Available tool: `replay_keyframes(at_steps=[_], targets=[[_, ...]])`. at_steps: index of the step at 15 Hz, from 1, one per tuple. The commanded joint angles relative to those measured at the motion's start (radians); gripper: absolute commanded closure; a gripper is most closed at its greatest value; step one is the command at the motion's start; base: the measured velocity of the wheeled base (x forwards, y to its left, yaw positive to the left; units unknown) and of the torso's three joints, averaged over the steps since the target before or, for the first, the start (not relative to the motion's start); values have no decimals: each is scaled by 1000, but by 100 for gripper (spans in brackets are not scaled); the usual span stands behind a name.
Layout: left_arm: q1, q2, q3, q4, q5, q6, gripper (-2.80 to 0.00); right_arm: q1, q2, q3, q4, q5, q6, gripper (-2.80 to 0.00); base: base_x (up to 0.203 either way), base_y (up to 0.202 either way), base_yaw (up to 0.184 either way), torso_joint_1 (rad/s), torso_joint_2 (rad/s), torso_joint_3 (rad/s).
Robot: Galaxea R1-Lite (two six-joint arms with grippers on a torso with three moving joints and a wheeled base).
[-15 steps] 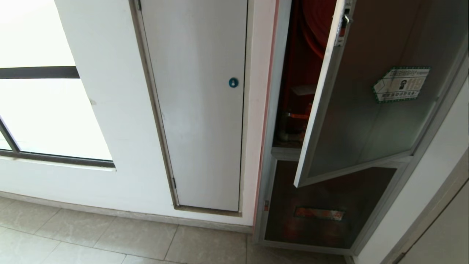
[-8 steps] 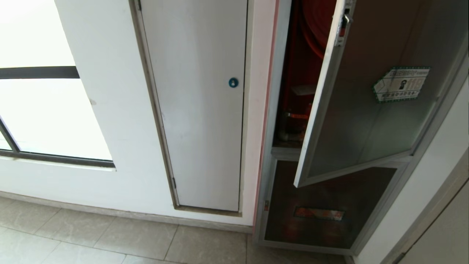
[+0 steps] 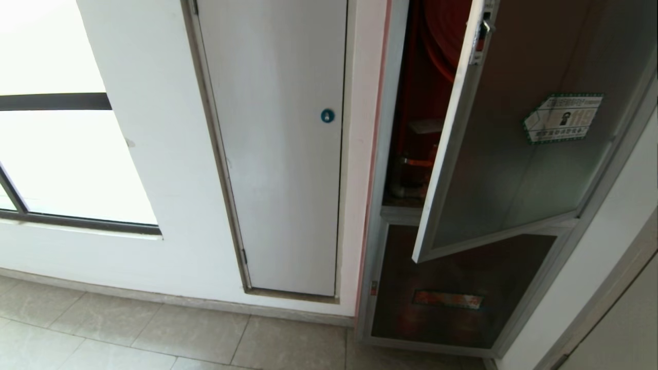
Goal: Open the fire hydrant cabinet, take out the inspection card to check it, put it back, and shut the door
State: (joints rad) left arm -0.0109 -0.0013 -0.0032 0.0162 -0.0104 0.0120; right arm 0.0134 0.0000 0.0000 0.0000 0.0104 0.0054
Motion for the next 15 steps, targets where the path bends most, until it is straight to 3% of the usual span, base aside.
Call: replay_keyframes(at_steps=[1, 5, 9, 15], targets=[[0, 1, 0, -1, 0, 0, 0, 0, 3, 0, 0, 0, -2, 0, 0, 0, 0, 0, 0, 0], [0, 1, 0, 1, 0, 0, 0, 0, 2, 0, 0, 0, -3, 0, 0, 0, 0, 0, 0, 0], [0, 1, 0, -1, 0, 0, 0, 1, 143, -24, -50, 4, 12, 0, 0, 0, 0, 0, 0, 0], [0, 1, 0, 1, 0, 0, 0, 63, 471, -303, -99, 71, 62, 0, 0, 0, 0, 0, 0, 0]])
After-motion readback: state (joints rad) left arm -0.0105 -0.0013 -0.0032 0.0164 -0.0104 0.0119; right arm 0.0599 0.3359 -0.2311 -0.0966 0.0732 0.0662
